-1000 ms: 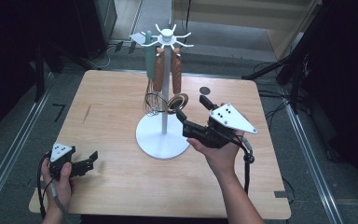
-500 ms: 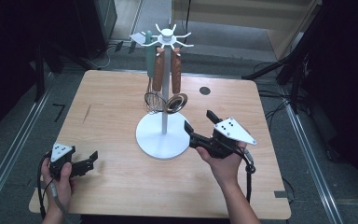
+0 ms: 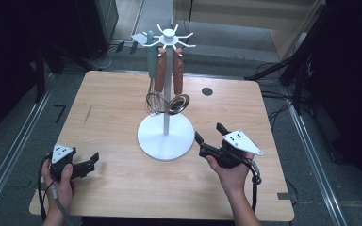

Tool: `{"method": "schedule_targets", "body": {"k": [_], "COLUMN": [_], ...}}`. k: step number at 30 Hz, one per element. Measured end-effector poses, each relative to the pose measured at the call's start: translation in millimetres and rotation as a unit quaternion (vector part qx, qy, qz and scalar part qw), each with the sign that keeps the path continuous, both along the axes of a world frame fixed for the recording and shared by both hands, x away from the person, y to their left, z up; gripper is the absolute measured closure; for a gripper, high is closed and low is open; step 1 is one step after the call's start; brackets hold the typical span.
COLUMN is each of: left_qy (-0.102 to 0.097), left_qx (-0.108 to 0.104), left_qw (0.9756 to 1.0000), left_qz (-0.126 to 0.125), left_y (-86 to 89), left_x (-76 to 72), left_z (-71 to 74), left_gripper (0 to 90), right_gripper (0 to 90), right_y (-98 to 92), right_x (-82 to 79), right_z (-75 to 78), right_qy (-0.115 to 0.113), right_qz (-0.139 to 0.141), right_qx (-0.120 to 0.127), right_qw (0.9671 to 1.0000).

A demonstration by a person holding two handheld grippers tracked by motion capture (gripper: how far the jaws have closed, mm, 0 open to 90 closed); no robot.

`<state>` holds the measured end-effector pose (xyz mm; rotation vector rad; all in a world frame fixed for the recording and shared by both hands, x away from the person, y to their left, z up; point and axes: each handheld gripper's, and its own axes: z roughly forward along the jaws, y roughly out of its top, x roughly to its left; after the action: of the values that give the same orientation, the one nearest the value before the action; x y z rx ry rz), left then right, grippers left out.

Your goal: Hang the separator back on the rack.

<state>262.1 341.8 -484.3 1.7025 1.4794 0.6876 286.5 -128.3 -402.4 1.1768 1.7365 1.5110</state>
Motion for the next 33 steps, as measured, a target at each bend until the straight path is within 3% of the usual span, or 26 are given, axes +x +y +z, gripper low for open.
{"method": "schedule_targets", "body": {"k": [13, 24, 33], "left_qy": [0.001, 0.000, 0.001], "left_qx": [0.001, 0.000, -0.002], "left_qw": [1.0000, 1.0000, 1.0000], "left_qz": [-0.002, -0.001, -0.001], "left_y": [0.0, 0.0, 0.5], "left_x": [0.1, 0.1, 0.3], "left_z": [0.1, 0.0, 0.0], "left_gripper": [9.8, 9.8, 9.8], "right_gripper": [19.6, 19.1, 16.8], "right_y": [-26.4, -42.4, -66.2], "right_x": [-7.7, -15.0, -13.5], "right_z": [-33.2, -55.7, -76.1], "right_qy": [0.027, 0.038, 0.048], "right_qz": [-0.014, -0.008, -0.046], "right_qx": [-0.003, -0.025, -0.031], "right_qw": [0.9995, 0.9989, 0.9973]}}
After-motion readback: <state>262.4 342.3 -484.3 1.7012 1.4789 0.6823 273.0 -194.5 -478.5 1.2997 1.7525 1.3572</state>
